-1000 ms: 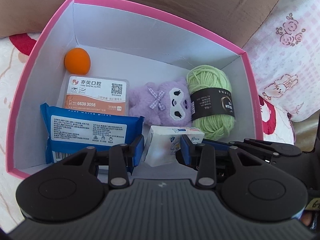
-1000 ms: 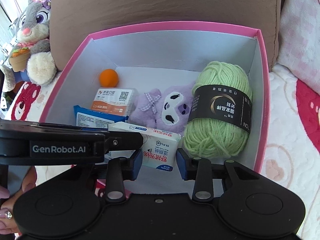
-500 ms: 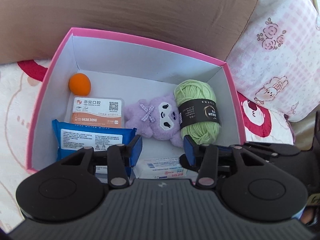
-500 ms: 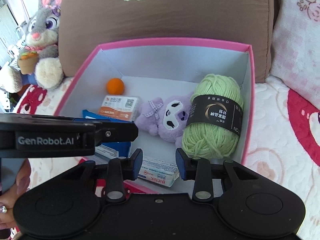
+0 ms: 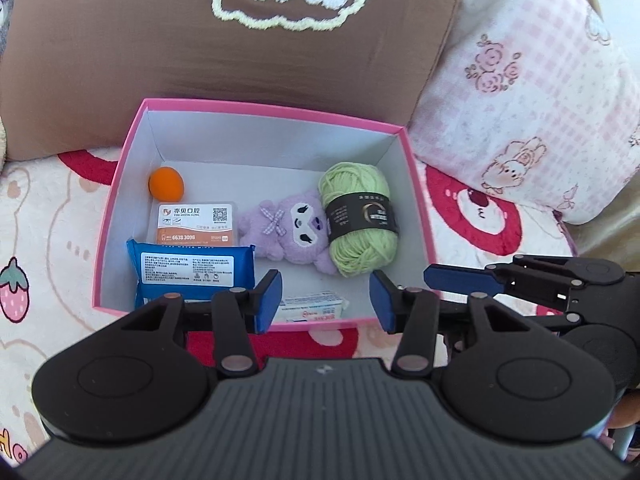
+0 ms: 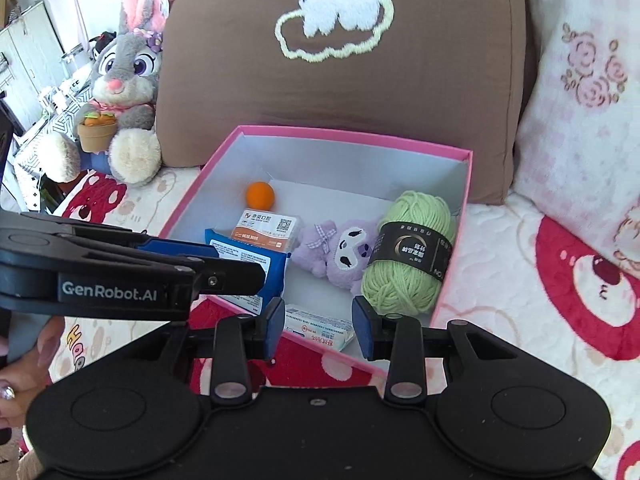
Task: Organize objects
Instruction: 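Open the left tool to release the soap bar and raise it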
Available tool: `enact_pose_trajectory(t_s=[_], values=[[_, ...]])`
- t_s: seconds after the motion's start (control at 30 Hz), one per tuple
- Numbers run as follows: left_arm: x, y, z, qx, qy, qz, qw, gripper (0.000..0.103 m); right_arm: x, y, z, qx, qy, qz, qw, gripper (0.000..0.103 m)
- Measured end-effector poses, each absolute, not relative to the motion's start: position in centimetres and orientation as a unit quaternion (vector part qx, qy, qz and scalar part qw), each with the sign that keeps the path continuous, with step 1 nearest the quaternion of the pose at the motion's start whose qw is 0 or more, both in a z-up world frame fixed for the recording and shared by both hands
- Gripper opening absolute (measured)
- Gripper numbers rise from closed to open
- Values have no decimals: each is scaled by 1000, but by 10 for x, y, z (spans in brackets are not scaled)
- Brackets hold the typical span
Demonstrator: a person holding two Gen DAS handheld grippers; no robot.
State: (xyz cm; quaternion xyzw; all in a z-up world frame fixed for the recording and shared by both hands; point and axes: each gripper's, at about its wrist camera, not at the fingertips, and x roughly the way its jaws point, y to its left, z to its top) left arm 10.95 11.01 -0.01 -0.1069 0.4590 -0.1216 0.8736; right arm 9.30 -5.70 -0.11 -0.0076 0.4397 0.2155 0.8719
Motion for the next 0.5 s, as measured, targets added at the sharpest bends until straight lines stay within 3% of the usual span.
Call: enact_pose_trajectory(t_s=[0.5], values=[[54,86,54,-80,444,-97,887,80,24,-96,57,-41,405,162,899,53]])
